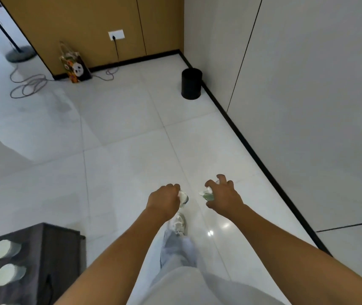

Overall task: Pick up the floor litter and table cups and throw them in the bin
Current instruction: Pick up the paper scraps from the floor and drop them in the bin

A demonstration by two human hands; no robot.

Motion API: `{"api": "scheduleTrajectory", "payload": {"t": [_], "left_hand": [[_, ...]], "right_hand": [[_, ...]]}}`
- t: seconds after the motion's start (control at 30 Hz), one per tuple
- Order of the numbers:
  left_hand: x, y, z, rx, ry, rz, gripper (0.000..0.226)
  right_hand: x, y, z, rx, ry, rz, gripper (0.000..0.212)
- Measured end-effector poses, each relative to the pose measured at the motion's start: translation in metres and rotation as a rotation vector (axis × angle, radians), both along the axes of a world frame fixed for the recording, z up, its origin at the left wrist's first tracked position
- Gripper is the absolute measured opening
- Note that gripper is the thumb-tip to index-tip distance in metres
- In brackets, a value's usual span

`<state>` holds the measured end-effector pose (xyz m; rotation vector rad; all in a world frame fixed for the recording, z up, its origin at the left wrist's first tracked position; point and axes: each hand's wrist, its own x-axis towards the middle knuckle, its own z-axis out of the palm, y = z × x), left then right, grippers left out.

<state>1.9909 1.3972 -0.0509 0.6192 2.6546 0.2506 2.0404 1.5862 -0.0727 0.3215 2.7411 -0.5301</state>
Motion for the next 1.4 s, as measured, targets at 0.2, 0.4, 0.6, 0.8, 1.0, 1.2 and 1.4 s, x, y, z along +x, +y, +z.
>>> {"api": "scheduleTrajectory", "payload": {"t": [0.2,0.4,0.6,0.8,1.0,1.2,1.4], "left_hand": [[-0.172,0.032,0.007,-0.013,0.012,-0.049,0.023],[-0.308,0.070,0.019,0.012,0.019,-0.060,0.024],[-0.439,0.124,0.002,-0.009,0.000,-0.051,0.026],[-0.589,0.193,0.003,-0.032,-0.004,-0.017,0.026],[-0.711,0.251,0.013,-0.007,0.007,0.001,0.023],[-0.839,0.289,-0.011,-0.003,-0.015,0.011,0.023],[-0.983,0.330,-0.022,-0.011,-0.063,0.010,0.026]], "right_hand": [[-0.161,0.036,0.010,-0.041,0.006,-0.097,0.054],[-0.292,0.069,0.017,-0.053,0.027,-0.103,0.053],[-0.421,0.127,-0.002,-0.032,-0.016,-0.105,0.054],[-0.573,0.203,-0.002,-0.062,-0.012,-0.114,0.054],[-0.704,0.258,0.007,-0.072,-0.011,-0.103,0.056],[-0.832,0.299,-0.009,-0.072,-0.036,-0.087,0.058],[-0.967,0.335,-0.016,-0.075,-0.067,-0.126,0.057]]}}
